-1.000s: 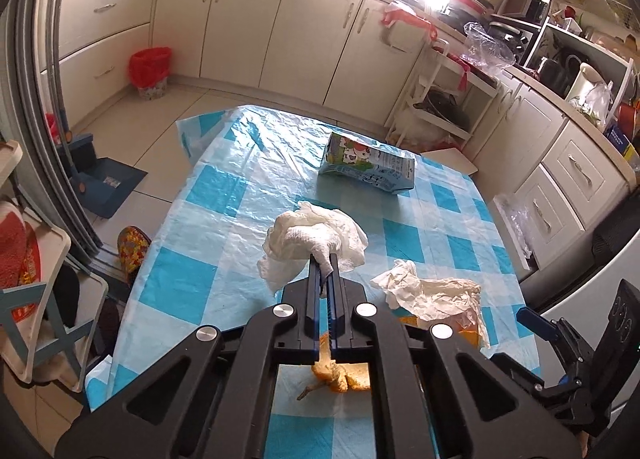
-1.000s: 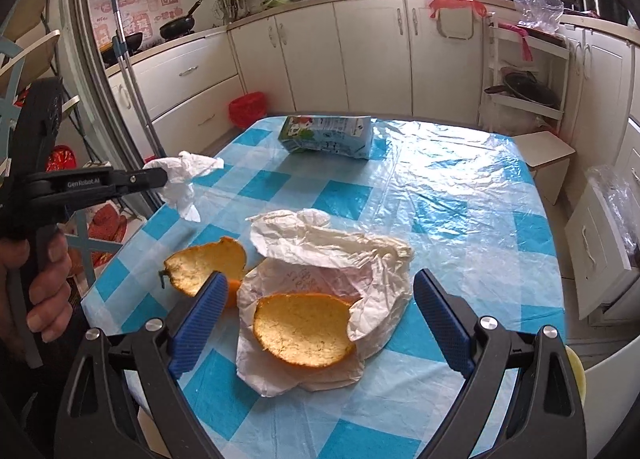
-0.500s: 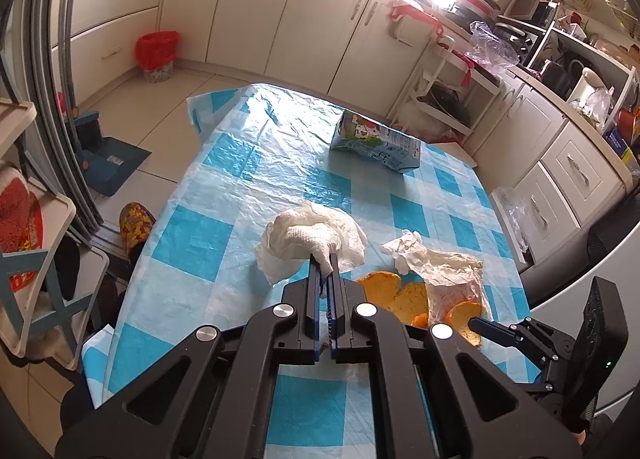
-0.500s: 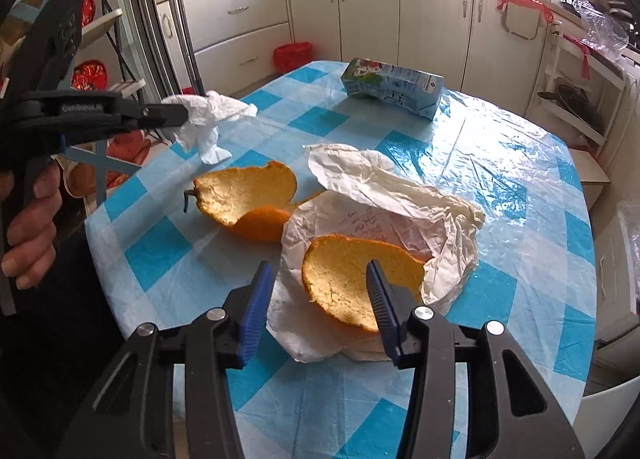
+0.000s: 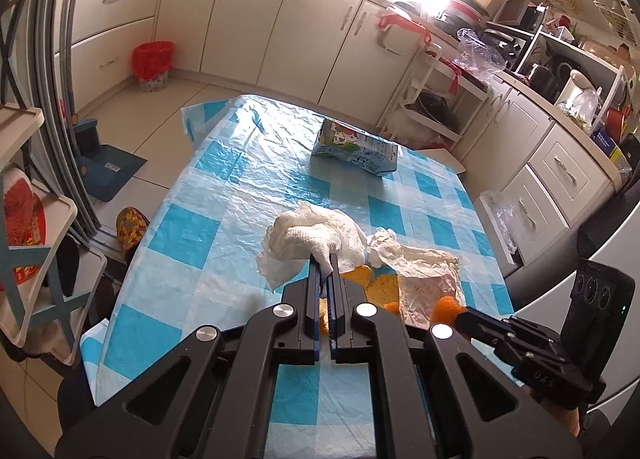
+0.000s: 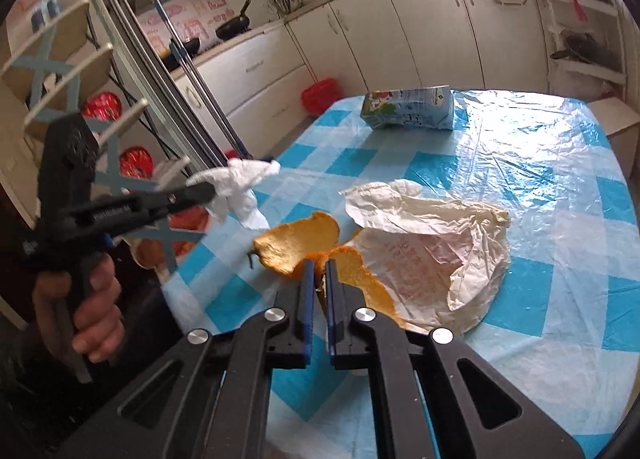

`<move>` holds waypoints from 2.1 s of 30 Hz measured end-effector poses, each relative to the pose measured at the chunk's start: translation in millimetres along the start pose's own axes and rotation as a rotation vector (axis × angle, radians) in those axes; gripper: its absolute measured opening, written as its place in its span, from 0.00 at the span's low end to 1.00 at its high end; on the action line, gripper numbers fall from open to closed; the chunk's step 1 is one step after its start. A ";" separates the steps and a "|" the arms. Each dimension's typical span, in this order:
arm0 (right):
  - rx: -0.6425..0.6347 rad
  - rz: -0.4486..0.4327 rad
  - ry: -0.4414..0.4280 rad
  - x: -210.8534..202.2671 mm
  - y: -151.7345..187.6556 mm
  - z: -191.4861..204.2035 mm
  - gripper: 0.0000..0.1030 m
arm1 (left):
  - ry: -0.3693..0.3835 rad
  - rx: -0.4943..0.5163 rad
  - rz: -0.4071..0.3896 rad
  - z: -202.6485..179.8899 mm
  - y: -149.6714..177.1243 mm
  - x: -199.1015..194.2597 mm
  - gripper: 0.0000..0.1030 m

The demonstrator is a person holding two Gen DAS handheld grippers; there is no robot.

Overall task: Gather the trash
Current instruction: 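Lift the tissue with the left tool while the right tool grasps an orange peel half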

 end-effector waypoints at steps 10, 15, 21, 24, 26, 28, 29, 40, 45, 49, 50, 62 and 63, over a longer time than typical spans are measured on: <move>0.233 -0.204 -0.138 -57.1 -25.9 -15.6 0.05 | 0.052 0.054 -0.025 -39.4 1.9 -24.4 0.03; 0.176 -0.175 -0.066 -68.2 -18.9 -18.3 0.05 | 0.065 0.079 -0.036 -56.3 1.0 -32.9 0.03; -0.050 0.022 0.012 -32.5 23.3 16.1 0.47 | 0.059 0.089 -0.036 -62.6 3.5 -40.4 0.03; -0.142 0.082 0.062 -9.9 35.8 26.0 0.47 | 0.058 0.091 -0.038 -62.6 5.1 -44.2 0.03; -0.189 0.114 0.095 3.2 41.4 25.2 0.47 | 0.059 0.088 -0.038 -62.3 6.1 -45.7 0.03; -0.233 0.150 0.135 16.3 48.3 24.1 0.46 | 0.059 0.086 -0.039 -61.1 6.6 -48.0 0.03; -0.247 0.167 0.151 21.3 52.5 23.3 0.44 | 0.059 0.083 -0.039 -60.5 6.8 -48.7 0.03; -0.082 0.068 0.108 2.9 33.1 5.8 0.03 | 0.062 0.081 -0.037 -58.0 9.4 -51.9 0.03; -0.051 0.042 0.103 -6.1 25.7 4.8 0.03 | 0.059 0.089 -0.033 -61.5 10.7 -49.7 0.03; -0.096 0.037 0.206 1.1 24.6 -2.7 0.48 | 0.059 0.093 -0.026 -63.5 13.3 -46.6 0.03; -0.100 0.035 0.226 2.5 23.2 -5.9 0.48 | 0.059 0.093 -0.025 -63.4 13.5 -45.8 0.03; -0.151 0.091 0.243 10.9 32.4 -10.7 0.05 | 0.059 0.091 -0.023 -61.7 16.5 -40.5 0.03; -0.142 0.074 0.235 6.2 30.3 -9.9 0.05 | 0.058 0.098 -0.028 -63.2 16.3 -41.4 0.03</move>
Point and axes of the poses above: each gripper's, at about its wrist camera, not at the fingertips, and x roughly the way its jaws point, z to its left, y to its underside, the point moved 6 cm from there along x, roughly the way its jaws point, and after that the axes turned 9 degrees about -z, right-handed, at the moved point
